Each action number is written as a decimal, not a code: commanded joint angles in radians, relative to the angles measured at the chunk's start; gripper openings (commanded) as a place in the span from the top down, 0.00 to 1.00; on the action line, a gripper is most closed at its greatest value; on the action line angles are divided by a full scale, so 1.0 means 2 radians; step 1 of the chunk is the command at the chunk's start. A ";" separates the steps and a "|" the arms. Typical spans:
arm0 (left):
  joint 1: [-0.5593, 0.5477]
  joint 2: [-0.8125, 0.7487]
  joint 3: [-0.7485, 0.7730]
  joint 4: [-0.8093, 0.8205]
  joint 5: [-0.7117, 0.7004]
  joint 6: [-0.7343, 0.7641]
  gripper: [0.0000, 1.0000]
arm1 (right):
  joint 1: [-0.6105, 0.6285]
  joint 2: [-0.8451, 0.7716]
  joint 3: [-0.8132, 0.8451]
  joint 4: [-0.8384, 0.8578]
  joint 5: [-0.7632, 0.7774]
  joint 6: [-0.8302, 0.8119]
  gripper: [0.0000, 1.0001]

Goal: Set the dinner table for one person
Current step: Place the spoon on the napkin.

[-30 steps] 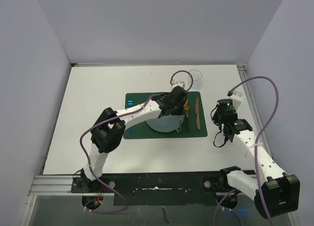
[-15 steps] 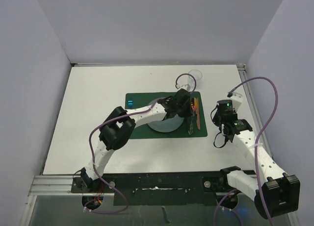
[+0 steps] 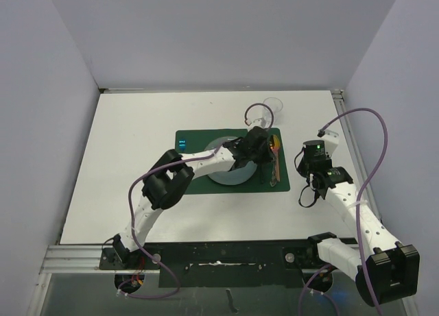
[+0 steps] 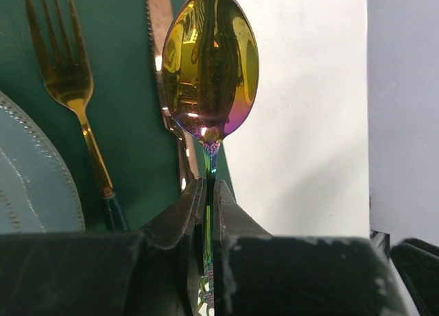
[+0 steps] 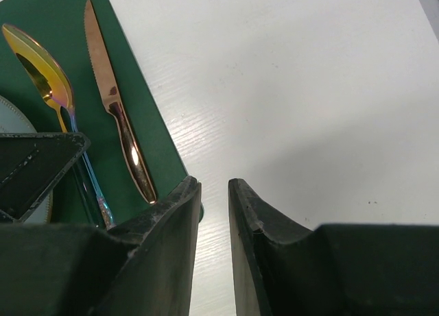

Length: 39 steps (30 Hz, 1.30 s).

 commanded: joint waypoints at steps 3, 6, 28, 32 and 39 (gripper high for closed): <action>-0.005 0.034 0.038 -0.007 -0.040 0.005 1.00 | -0.005 -0.019 0.002 0.002 0.015 -0.004 0.75; -0.006 0.050 0.051 -0.028 -0.046 0.008 1.00 | -0.006 -0.019 0.002 -0.001 0.015 -0.004 0.75; -0.007 0.090 0.109 -0.095 -0.121 0.024 1.00 | -0.008 -0.020 -0.005 0.004 0.004 -0.002 0.74; -0.006 0.105 0.132 -0.104 -0.110 0.032 1.00 | -0.008 -0.024 -0.005 0.002 0.004 -0.003 0.75; -0.006 0.115 0.146 -0.111 -0.095 0.035 0.92 | -0.008 -0.026 -0.007 0.001 0.003 -0.003 0.75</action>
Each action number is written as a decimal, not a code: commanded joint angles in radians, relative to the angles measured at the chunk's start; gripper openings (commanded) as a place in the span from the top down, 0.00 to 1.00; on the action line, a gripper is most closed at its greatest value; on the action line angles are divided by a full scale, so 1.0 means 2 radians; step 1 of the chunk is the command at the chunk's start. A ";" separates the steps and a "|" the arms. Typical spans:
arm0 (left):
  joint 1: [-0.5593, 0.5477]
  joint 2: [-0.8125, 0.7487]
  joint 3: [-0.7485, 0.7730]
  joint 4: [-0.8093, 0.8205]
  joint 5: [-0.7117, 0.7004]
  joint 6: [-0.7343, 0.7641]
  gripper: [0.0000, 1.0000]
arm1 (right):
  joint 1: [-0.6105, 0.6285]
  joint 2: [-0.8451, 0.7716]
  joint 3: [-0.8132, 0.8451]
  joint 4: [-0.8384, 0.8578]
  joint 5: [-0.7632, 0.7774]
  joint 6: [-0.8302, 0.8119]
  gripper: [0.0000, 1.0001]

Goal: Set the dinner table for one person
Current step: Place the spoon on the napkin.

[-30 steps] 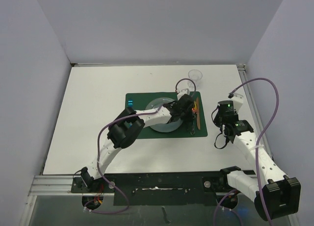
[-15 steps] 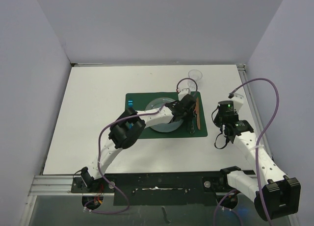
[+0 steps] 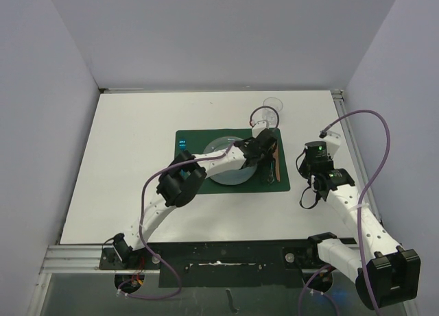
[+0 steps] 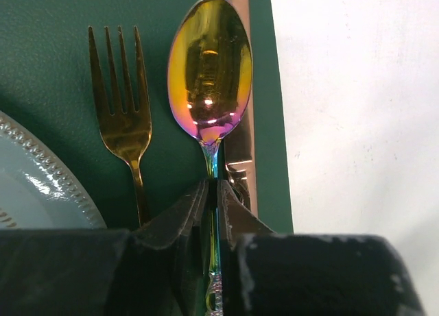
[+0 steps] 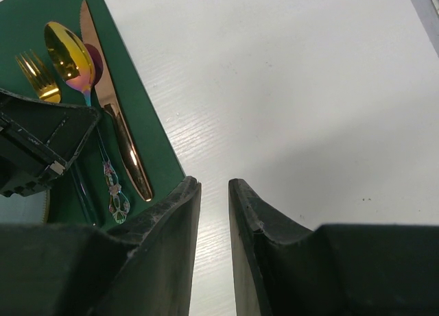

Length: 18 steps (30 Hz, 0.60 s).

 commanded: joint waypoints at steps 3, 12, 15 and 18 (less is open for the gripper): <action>0.002 0.009 0.018 -0.017 0.000 0.010 0.85 | -0.003 -0.012 -0.004 0.009 0.001 -0.002 0.74; 0.000 -0.033 0.014 -0.059 -0.045 0.023 0.77 | -0.003 -0.006 -0.007 0.020 -0.010 -0.001 0.74; -0.002 -0.050 0.020 -0.098 -0.071 0.028 0.78 | -0.002 -0.003 -0.009 0.026 -0.014 0.000 0.74; -0.002 -0.065 0.018 -0.120 -0.085 0.034 0.78 | -0.003 0.003 -0.012 0.033 -0.021 0.001 0.75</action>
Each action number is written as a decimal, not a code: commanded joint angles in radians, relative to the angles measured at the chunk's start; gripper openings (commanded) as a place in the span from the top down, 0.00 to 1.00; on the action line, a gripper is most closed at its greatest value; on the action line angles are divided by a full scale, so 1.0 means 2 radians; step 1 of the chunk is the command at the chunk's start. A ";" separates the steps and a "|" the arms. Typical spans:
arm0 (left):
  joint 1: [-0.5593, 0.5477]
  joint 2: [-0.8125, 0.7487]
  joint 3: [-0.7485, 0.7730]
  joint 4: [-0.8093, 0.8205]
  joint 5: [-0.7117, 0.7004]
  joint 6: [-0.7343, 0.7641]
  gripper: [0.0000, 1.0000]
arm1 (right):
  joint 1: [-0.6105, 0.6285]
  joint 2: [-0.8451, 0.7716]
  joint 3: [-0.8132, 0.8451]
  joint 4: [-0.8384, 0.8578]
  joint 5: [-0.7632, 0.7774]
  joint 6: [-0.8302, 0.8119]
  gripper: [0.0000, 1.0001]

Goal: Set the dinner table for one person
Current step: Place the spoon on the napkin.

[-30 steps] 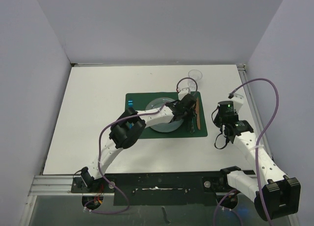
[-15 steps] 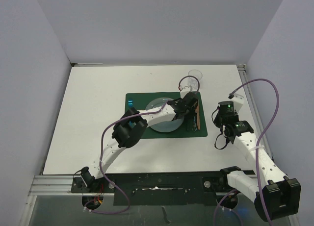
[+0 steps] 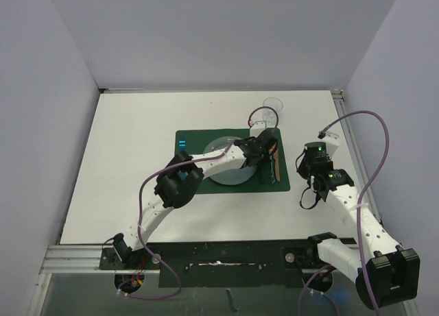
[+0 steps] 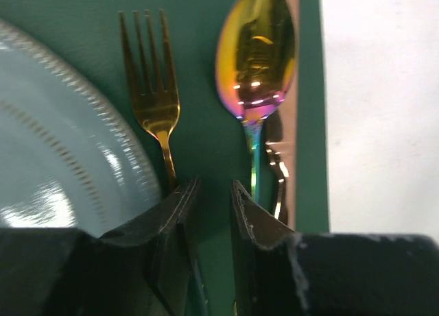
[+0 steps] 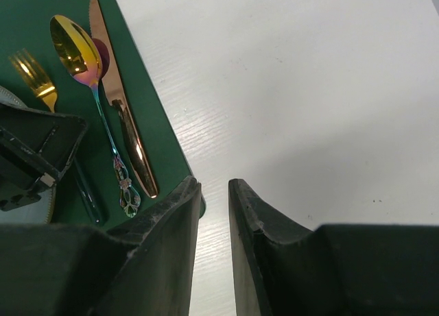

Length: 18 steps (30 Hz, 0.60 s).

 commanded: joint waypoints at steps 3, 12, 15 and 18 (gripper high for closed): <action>0.001 -0.061 0.010 -0.074 -0.056 0.024 0.78 | -0.003 0.010 -0.009 0.033 -0.013 0.002 0.75; 0.000 -0.030 0.058 -0.121 -0.032 0.035 0.78 | -0.002 0.010 -0.010 0.033 -0.009 0.000 0.75; -0.006 -0.025 0.076 -0.164 -0.035 0.031 0.78 | -0.003 0.009 -0.010 0.032 -0.008 -0.001 0.75; -0.016 -0.035 0.068 -0.193 -0.041 0.031 0.78 | -0.003 0.013 -0.012 0.040 -0.019 -0.001 0.74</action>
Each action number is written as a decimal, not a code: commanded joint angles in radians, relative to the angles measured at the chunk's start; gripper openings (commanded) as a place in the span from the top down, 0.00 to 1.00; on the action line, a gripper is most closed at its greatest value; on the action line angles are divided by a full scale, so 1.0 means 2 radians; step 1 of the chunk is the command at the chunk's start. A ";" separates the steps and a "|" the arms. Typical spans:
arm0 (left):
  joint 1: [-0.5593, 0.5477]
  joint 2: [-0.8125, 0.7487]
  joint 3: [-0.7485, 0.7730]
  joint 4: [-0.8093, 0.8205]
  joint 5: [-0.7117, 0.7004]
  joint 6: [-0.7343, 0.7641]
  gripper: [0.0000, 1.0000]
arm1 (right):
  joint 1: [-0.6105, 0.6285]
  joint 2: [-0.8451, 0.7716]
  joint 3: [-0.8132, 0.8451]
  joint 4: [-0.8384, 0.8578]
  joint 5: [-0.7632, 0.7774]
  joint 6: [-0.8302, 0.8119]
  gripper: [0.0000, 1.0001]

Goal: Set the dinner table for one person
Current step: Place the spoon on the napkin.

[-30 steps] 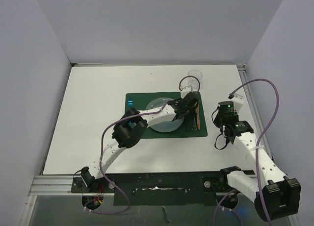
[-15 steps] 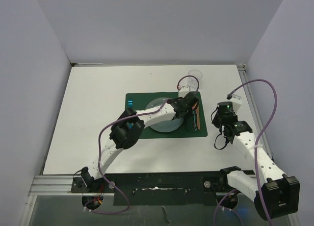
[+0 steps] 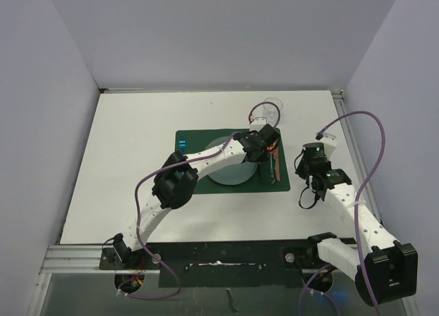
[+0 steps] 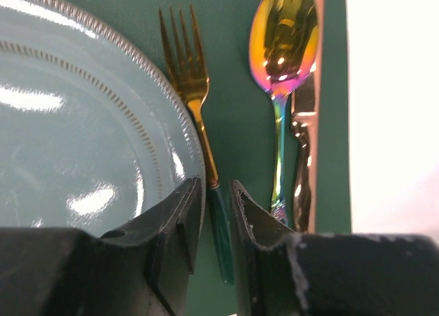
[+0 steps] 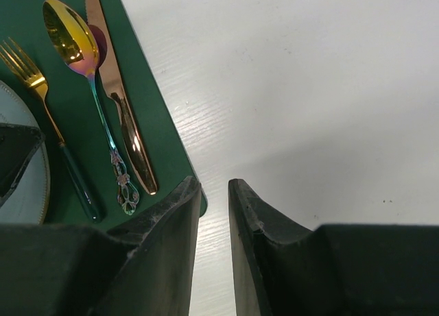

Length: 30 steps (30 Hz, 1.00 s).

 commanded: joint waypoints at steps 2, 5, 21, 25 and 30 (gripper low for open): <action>-0.019 -0.014 0.019 -0.082 -0.020 0.005 0.78 | -0.003 0.004 -0.003 0.033 -0.013 0.000 0.75; -0.028 -0.020 0.012 -0.102 -0.023 0.009 0.78 | -0.003 0.009 -0.008 0.043 -0.020 0.001 0.75; -0.073 -0.086 -0.049 -0.083 -0.011 -0.034 0.79 | -0.004 0.004 -0.020 0.060 -0.028 -0.007 0.75; -0.072 -0.067 -0.037 -0.093 -0.014 -0.041 0.79 | -0.004 -0.003 -0.022 0.061 -0.029 -0.009 0.75; -0.072 -0.024 0.012 -0.130 -0.030 -0.056 0.79 | -0.009 -0.012 -0.024 0.059 -0.024 -0.021 0.75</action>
